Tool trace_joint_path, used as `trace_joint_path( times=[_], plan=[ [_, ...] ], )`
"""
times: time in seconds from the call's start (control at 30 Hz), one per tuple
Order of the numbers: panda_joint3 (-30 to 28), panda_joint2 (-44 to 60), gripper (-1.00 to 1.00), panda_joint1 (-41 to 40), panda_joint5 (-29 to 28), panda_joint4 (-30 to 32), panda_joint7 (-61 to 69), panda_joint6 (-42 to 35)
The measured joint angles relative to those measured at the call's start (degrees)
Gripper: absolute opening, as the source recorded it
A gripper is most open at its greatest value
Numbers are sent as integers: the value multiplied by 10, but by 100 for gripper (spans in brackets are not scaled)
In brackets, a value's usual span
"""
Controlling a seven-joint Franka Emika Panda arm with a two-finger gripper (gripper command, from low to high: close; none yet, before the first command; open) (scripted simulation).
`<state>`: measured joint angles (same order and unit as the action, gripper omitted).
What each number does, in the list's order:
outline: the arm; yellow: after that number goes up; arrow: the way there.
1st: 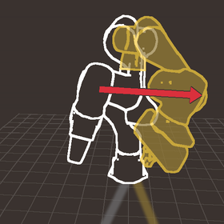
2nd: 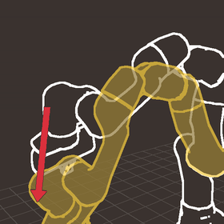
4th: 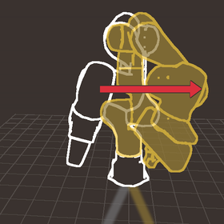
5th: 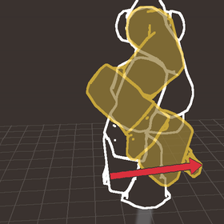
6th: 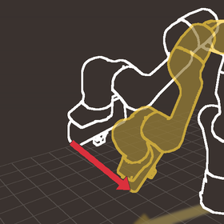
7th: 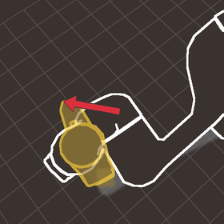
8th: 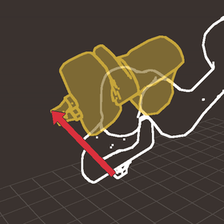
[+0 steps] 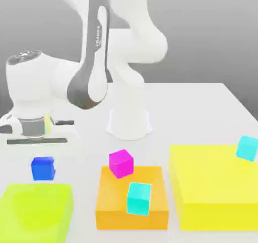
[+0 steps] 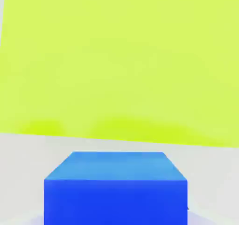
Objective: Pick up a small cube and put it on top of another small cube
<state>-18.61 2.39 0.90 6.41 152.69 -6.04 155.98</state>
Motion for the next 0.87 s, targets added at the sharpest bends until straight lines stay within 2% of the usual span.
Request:
trace_joint_path(
  times=[0.3, 0.57, 0.73, 0.77, 0.87],
  plan=[
    [126, -71, -100, 240, -26, -40, -65, -116],
    [271, -124, -100, 383, -46, -64, -110, -213],
    [281, -69, -100, 392, -51, -46, -107, -125],
    [281, -57, 100, 392, -53, -42, -109, -109],
    [281, -57, 100, 392, -53, -42, -109, -109]
  ],
)
